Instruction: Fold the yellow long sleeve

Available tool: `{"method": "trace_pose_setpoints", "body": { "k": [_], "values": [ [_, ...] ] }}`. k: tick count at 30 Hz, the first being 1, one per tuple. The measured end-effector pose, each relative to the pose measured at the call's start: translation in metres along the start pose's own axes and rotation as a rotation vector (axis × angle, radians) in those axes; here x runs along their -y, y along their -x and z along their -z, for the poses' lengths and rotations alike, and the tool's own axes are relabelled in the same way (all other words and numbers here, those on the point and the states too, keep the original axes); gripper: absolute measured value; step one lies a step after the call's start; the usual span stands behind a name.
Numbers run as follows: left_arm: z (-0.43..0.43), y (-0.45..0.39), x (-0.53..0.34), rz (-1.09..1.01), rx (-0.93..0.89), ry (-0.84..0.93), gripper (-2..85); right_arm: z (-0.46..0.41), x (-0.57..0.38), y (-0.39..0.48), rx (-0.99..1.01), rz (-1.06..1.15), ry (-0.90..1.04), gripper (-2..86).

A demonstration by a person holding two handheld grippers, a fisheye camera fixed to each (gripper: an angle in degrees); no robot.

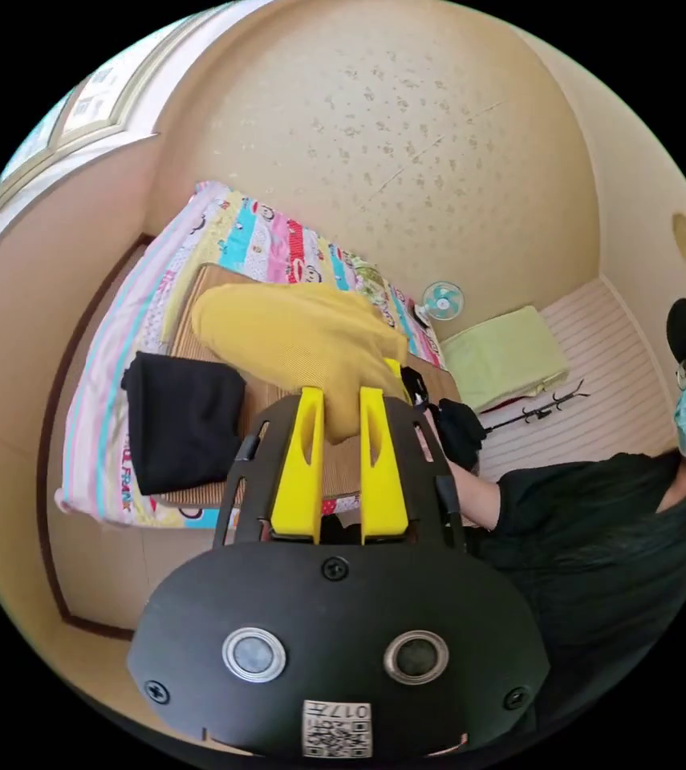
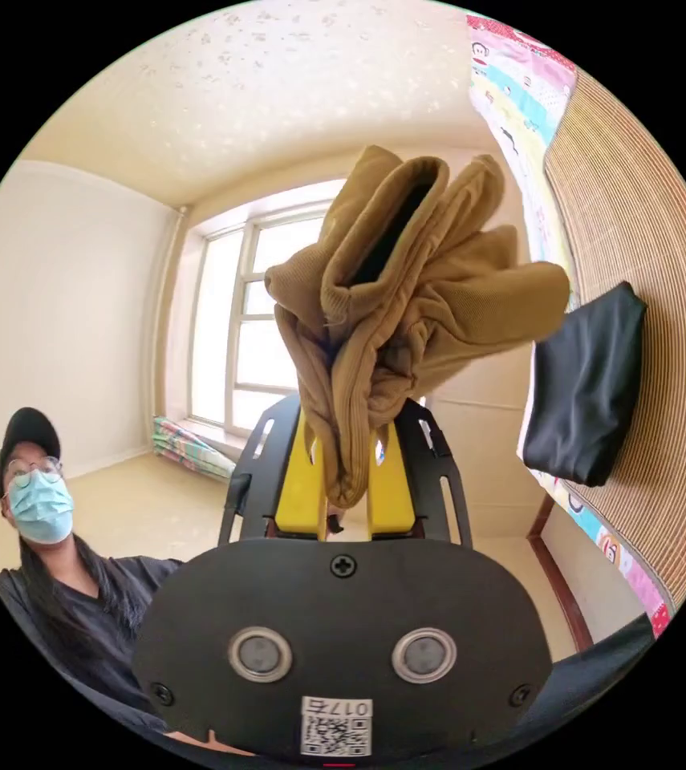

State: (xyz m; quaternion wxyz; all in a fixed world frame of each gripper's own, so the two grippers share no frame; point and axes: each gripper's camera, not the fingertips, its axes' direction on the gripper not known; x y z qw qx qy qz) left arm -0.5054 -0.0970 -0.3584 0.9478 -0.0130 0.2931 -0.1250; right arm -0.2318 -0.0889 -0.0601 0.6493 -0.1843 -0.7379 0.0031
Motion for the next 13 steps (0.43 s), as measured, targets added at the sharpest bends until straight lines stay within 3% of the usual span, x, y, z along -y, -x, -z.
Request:
{"method": "trace_pose_setpoints", "body": {
  "k": [4,9,13],
  "values": [
    [-0.024,0.057,-0.048,0.253,0.339,0.195,11.3,-0.055,-0.044,-0.100,-0.451,-0.215,0.274,7.2],
    [-0.080,0.065,-0.121,0.375,0.102,0.252,9.2,-0.003,-0.112,-0.117,-0.709,-0.181,0.510,4.4],
    [-0.124,0.004,-0.107,0.227,0.180,0.283,5.9,0.098,-0.157,-0.064,-1.115,-0.070,0.568,1.8]
  ]
}}
